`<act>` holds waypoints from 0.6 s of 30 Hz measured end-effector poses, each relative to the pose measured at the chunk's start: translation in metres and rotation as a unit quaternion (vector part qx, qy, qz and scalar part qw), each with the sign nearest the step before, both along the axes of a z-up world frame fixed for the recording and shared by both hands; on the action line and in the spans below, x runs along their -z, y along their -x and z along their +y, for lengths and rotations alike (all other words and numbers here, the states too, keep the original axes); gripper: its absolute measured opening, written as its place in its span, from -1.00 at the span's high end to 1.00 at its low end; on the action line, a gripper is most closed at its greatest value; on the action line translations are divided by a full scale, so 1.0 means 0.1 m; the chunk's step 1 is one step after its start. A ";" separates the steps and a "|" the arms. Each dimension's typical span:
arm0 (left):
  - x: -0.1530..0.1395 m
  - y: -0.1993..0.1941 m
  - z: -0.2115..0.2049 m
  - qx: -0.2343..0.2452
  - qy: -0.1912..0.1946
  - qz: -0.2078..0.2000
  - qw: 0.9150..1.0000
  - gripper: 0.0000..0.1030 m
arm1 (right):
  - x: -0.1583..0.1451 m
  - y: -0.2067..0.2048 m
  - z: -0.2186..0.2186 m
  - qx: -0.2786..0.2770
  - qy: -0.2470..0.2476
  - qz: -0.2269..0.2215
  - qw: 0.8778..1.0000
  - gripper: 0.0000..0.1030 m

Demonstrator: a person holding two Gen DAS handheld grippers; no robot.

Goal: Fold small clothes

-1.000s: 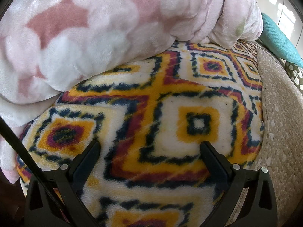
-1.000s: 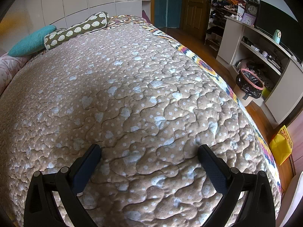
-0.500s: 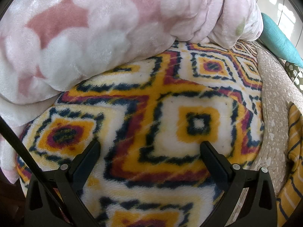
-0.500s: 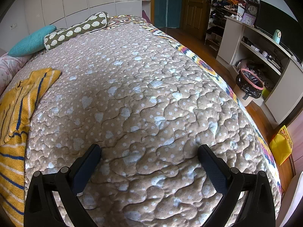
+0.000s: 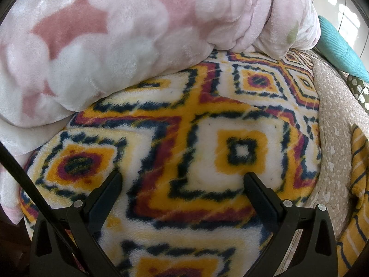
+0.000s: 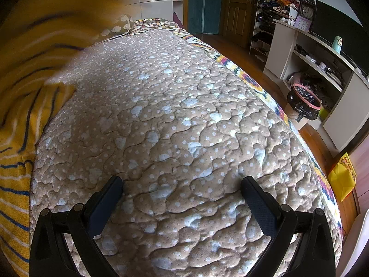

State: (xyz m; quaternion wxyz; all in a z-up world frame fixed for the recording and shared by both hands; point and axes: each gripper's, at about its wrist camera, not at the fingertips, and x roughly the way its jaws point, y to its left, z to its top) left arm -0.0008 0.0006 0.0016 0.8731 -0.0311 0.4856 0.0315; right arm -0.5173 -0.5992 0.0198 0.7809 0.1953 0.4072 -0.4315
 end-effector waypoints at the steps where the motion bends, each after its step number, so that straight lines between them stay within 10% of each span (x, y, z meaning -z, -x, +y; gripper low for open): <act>1: 0.00 0.00 -0.01 0.000 -0.001 0.000 1.000 -1.00 | 0.00 0.00 0.00 0.000 0.000 0.000 1.000 -1.00; 10: -0.09 0.10 0.05 0.002 0.005 -0.018 1.000 -1.00 | -0.02 0.01 0.00 0.000 0.000 0.000 1.000 -1.00; 18: -0.81 0.99 -0.27 0.066 -0.070 -0.147 0.984 -1.00 | 0.01 0.01 -0.03 0.000 0.000 0.001 1.000 -1.00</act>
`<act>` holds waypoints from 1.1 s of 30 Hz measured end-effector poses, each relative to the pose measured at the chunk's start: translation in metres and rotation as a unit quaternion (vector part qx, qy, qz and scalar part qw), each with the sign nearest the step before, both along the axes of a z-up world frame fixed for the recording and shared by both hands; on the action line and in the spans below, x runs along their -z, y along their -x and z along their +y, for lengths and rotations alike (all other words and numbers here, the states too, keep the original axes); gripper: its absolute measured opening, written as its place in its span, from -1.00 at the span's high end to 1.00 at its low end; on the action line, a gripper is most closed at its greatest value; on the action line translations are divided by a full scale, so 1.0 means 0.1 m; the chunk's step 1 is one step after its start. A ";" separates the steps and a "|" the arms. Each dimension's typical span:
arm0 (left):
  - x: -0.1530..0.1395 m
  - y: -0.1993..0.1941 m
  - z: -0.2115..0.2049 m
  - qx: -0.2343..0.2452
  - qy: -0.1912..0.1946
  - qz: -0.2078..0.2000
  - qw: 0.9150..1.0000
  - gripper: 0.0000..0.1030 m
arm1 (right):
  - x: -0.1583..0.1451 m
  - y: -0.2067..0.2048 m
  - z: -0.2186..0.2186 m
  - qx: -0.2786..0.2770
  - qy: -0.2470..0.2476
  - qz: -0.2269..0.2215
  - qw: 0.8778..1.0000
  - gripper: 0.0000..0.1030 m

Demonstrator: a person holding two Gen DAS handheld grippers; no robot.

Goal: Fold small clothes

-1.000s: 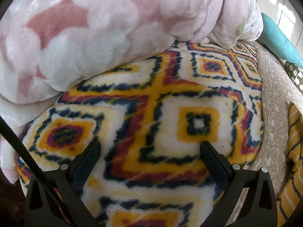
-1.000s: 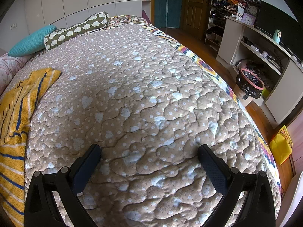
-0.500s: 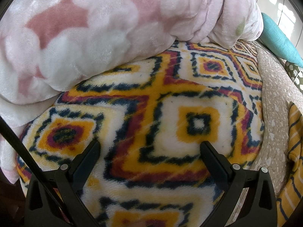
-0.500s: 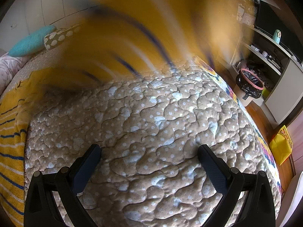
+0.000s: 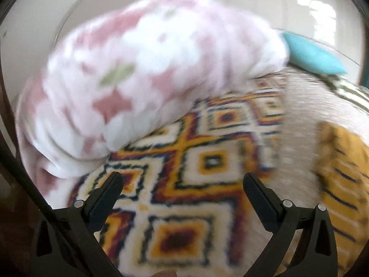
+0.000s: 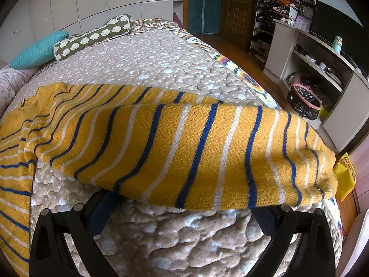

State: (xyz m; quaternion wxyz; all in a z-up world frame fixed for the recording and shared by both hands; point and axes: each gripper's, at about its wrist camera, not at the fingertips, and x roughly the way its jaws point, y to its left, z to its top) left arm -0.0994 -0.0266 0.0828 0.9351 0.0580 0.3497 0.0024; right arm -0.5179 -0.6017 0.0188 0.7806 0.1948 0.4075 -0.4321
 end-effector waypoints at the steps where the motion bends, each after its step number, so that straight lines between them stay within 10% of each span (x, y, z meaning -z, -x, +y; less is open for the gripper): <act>1: -0.07 0.13 -0.07 0.020 0.002 -0.003 1.000 -1.00 | 0.00 0.01 0.00 0.000 0.001 0.001 1.000 -1.00; 15: -0.02 1.28 -1.57 0.258 0.034 0.091 0.961 -0.99 | -0.03 -0.02 -0.08 0.010 -0.049 0.018 0.999 -1.00; 28: 0.59 1.69 -2.27 0.302 -0.035 0.137 0.943 -0.99 | -0.27 0.28 0.60 0.032 -0.055 -0.155 0.986 -0.86; 33: 0.72 1.69 -2.12 0.289 0.000 0.148 0.946 -1.00 | -0.13 0.20 0.71 0.036 -0.053 -0.156 0.986 -0.86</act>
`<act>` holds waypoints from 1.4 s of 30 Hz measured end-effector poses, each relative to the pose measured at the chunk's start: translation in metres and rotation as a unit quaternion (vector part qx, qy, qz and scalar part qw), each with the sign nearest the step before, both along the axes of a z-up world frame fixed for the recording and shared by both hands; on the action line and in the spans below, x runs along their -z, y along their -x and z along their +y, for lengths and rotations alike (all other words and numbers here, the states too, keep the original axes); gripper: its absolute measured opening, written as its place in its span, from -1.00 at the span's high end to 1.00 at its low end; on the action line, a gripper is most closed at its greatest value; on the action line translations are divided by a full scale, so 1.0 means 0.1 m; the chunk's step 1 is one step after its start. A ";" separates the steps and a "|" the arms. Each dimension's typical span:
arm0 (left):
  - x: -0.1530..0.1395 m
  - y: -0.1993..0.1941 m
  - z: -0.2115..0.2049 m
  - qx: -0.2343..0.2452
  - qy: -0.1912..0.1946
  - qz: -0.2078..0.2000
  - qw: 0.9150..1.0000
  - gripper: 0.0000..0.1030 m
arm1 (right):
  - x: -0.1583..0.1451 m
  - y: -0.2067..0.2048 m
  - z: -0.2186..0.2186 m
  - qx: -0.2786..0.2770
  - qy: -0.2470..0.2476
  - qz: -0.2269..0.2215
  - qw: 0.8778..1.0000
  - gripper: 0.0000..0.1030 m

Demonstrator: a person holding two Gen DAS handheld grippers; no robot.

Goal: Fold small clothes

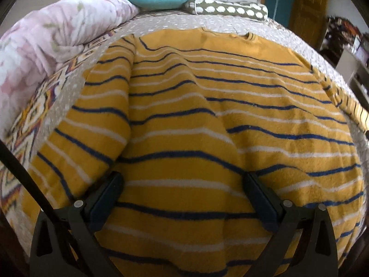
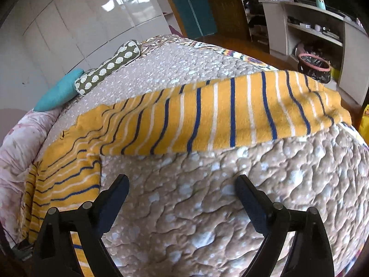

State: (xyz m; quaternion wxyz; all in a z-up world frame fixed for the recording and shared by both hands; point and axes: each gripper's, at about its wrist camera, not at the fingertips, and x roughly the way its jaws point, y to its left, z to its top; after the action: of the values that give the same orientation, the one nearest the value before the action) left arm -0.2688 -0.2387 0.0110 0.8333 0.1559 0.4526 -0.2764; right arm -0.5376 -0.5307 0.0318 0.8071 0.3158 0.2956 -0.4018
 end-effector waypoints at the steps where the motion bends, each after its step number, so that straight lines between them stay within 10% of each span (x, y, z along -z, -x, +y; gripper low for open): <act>1: 0.01 0.02 0.01 -0.001 0.001 -0.003 1.000 -1.00 | 0.01 -0.01 0.03 -0.001 0.008 0.003 1.000 -0.87; 18: -0.39 0.09 0.41 -0.023 0.048 -0.010 0.999 -1.00 | 0.09 -0.06 0.08 -0.006 0.020 0.000 1.000 -0.94; 24: -0.66 -0.34 1.07 -0.082 0.053 -0.048 0.994 -1.00 | 0.09 0.01 0.08 -0.009 0.020 -0.008 1.000 -0.94; 30: -0.41 -0.92 1.59 -0.130 0.070 0.006 0.989 -1.00 | 0.09 -0.03 0.10 -0.009 0.025 0.013 1.000 -0.94; 33: -0.25 -0.99 1.59 -0.106 0.098 0.061 0.988 -0.29 | 0.09 -0.08 0.11 -0.009 0.029 0.029 0.999 -0.94; 34: -0.18 -1.00 1.56 -0.098 0.093 0.080 0.988 0.36 | 0.09 -0.10 0.12 -0.010 0.030 0.035 0.999 -0.94; 37: -0.18 -1.03 1.56 -0.092 0.082 0.071 0.990 0.87 | 0.09 -0.16 0.12 -0.010 0.034 0.058 0.998 -0.94; 42: -0.44 -1.45 1.92 -0.171 0.038 -0.009 0.984 0.87 | 0.12 -0.29 0.14 -0.013 0.045 0.106 0.993 -0.96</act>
State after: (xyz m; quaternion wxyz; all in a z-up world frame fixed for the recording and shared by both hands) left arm -0.1242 -0.0465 0.0547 0.8779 0.0467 0.4539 -0.1454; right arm -0.5084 -0.5163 0.0194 0.7894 0.2312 0.3655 -0.4356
